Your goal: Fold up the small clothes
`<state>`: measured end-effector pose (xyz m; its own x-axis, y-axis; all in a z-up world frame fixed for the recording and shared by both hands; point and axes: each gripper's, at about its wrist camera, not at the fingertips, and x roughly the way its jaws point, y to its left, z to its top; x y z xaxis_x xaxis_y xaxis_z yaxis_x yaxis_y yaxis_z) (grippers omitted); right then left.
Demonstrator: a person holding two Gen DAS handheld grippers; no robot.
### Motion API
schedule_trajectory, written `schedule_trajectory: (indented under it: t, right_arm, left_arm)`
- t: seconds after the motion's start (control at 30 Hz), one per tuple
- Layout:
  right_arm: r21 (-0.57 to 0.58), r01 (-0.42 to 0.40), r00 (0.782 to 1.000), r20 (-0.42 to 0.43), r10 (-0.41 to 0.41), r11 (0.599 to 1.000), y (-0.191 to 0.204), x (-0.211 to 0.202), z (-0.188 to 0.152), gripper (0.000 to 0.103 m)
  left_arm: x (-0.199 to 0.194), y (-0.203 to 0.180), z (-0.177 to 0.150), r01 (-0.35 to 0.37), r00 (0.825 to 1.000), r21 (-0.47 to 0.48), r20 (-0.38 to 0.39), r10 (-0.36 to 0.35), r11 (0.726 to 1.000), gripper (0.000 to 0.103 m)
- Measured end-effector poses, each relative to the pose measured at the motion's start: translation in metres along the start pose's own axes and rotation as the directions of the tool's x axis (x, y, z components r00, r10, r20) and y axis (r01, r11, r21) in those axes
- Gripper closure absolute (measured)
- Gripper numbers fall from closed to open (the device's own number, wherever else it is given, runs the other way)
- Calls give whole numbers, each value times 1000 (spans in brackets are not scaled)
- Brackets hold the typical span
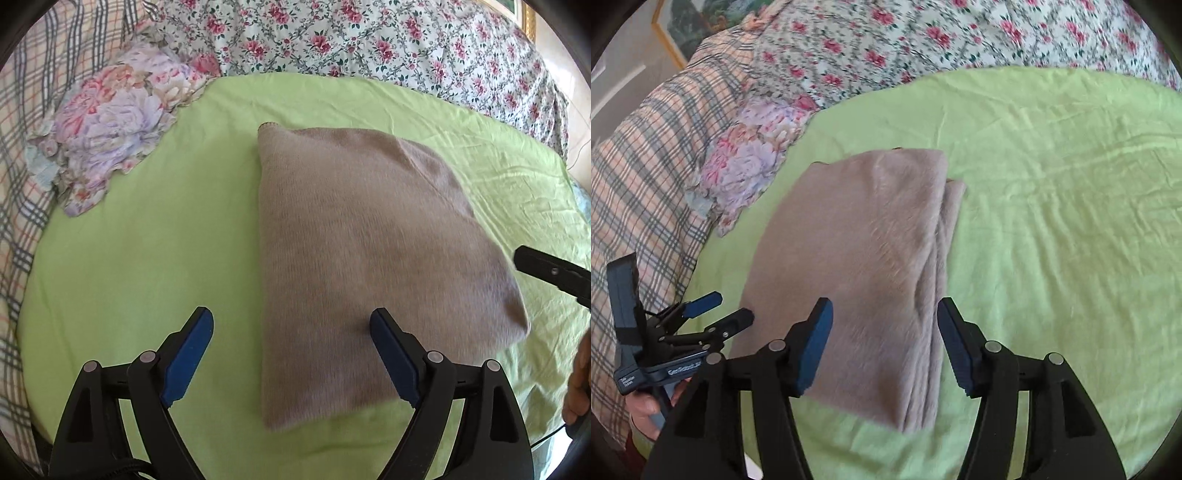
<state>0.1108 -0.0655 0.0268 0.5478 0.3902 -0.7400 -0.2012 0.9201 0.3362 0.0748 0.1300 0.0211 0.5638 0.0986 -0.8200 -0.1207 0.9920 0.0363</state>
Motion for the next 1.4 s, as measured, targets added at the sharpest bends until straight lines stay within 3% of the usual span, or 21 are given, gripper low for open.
schedule_trajectory:
  t: [0.33,0.87,1.4]
  right_arm:
    - [-55,17,1000,-3,-17,998,14,-21,-32,33]
    - [-115,-7,999,-34,3,993,33,-26,-62,14]
    - [-119,8,997,-71,-16,993,28,-9,-48,9]
  left_arm:
    - [-29,-4,-33,-65,998,3,24,65,998,14]
    - [-47,-15,-48,-106,993,52,62,103,993,8]
    - [-43,-8,-45,-140,989,33,49,138,990,8]
